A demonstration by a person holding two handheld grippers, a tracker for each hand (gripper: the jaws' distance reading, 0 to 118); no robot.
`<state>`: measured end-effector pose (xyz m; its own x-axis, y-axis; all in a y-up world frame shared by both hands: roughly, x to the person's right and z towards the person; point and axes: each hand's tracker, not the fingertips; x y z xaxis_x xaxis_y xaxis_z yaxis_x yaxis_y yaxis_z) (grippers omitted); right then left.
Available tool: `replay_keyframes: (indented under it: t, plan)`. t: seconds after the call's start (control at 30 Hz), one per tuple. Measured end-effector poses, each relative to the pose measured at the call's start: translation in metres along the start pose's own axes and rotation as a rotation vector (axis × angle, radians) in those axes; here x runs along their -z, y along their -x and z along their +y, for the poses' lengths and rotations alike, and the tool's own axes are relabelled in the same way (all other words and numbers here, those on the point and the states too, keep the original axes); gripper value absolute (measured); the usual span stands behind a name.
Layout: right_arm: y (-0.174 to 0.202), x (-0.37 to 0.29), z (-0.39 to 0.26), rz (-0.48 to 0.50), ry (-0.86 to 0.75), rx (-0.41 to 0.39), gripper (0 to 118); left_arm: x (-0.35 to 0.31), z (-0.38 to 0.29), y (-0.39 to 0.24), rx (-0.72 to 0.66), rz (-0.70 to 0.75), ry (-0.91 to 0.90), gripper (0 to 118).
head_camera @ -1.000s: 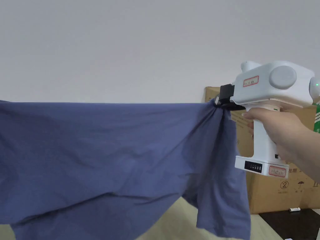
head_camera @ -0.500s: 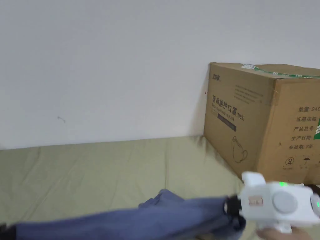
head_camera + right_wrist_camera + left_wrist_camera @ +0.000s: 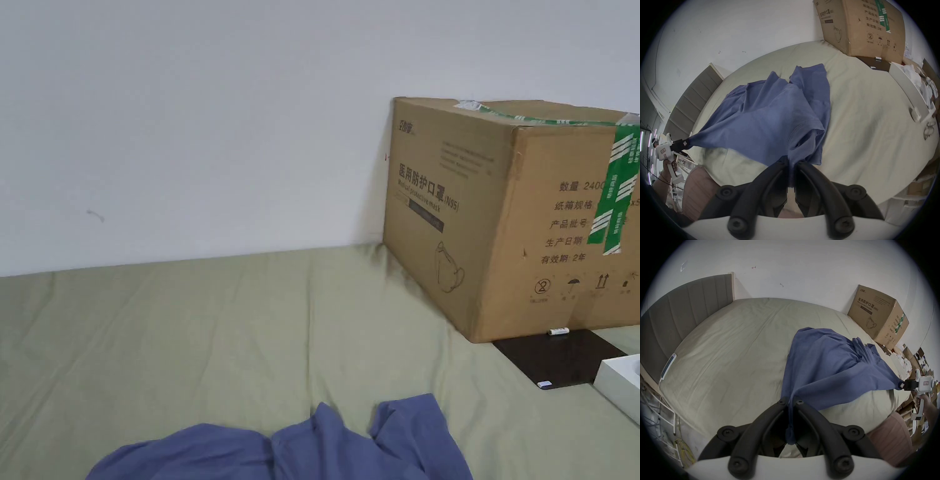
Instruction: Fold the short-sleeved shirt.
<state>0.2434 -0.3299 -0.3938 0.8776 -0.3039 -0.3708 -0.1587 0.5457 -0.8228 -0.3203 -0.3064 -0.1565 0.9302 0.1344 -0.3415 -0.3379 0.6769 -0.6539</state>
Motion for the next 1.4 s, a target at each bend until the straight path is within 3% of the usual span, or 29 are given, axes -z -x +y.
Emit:
replay_keyframes:
  t: [0.2, 0.37, 0.43, 0.47, 0.5, 0.53, 0.57, 0.6, 0.63, 0.67, 0.87, 0.97, 1.03, 1.07, 1.1, 1.13, 1.17, 1.23, 1.3, 1.4]
  plan:
    - [-0.004, -0.013, -0.017, -0.044, 0.062, -0.003, 6, 0.005, -0.002, 0.003, 0.089, 0.021, 0.153, 4]
    - [0.006, 0.012, -0.016, -0.15, 0.156, -0.031, 6, 0.033, -0.007, -0.001, 0.086, 0.031, 0.226, 6]
    - [0.001, 0.031, -0.017, -0.185, 0.18, -0.062, 6, 0.042, -0.009, 0.003, 0.055, 0.022, 0.26, 21]
    - [0.003, 0.033, -0.017, -0.18, 0.173, -0.065, 9, 0.041, -0.009, 0.002, 0.055, 0.032, 0.259, 41]
    - [0.002, 0.031, -0.017, -0.164, 0.154, -0.071, 18, 0.039, -0.009, 0.001, 0.055, 0.045, 0.253, 65]
    - [0.001, 0.027, -0.016, -0.127, 0.115, -0.071, 38, 0.037, -0.009, 0.004, 0.055, 0.05, 0.241, 91]
    - [0.0, 0.022, -0.017, -0.102, 0.093, -0.04, 74, 0.032, -0.009, 0.005, 0.053, 0.048, 0.219, 109]
    - [-0.001, 0.017, -0.015, -0.074, 0.068, 0.017, 98, 0.026, -0.008, 0.005, 0.05, 0.039, 0.182, 111]
    - [-0.002, 0.01, -0.015, -0.053, 0.03, 0.065, 113, 0.017, -0.008, 0.005, 0.035, 0.017, 0.119, 111]
    - [-0.001, 0.005, -0.014, -0.05, -0.009, 0.083, 118, 0.01, -0.01, 0.007, 0.009, 0.004, 0.065, 111]
    - [0.036, -0.045, -0.007, -0.074, -0.301, 0.052, 118, -0.037, 0.0, -0.003, -0.234, -0.162, -0.259, 114]
    - [0.063, -0.069, -0.013, -0.053, -0.528, 0.027, 117, -0.062, 0.01, -0.032, -0.255, -0.237, -0.383, 113]
    - [0.079, -0.083, -0.014, 0.032, -0.649, -0.002, 114, -0.074, 0.016, -0.05, -0.221, -0.223, -0.447, 100]
    - [0.087, -0.088, -0.013, 0.051, -0.684, -0.015, 101, -0.077, 0.018, -0.054, -0.2, -0.186, -0.481, 68]
    - [0.088, -0.088, -0.011, 0.047, -0.713, -0.032, 75, -0.081, 0.02, -0.062, -0.178, -0.15, -0.508, 32]
    - [0.096, -0.092, -0.01, 0.03, -0.747, -0.043, 36, -0.082, 0.026, -0.07, -0.146, -0.114, -0.51, 1]
    - [0.102, -0.092, -0.006, 0.004, -0.756, -0.049, 4, -0.081, 0.031, -0.076, -0.116, -0.08, -0.49, 1]
    - [0.107, -0.092, 0.004, 0.013, -0.755, -0.038, 4, -0.073, 0.046, -0.081, -0.103, -0.097, -0.482, 1]
    - [0.105, -0.09, 0.015, 0.089, -0.724, -0.021, 4, -0.058, 0.067, -0.077, -0.1, -0.129, -0.458, 1]
    - [0.102, -0.082, 0.028, 0.06, -0.718, -0.03, 4, 0.001, 0.13, -0.059, -0.039, -0.118, -0.235, 1]
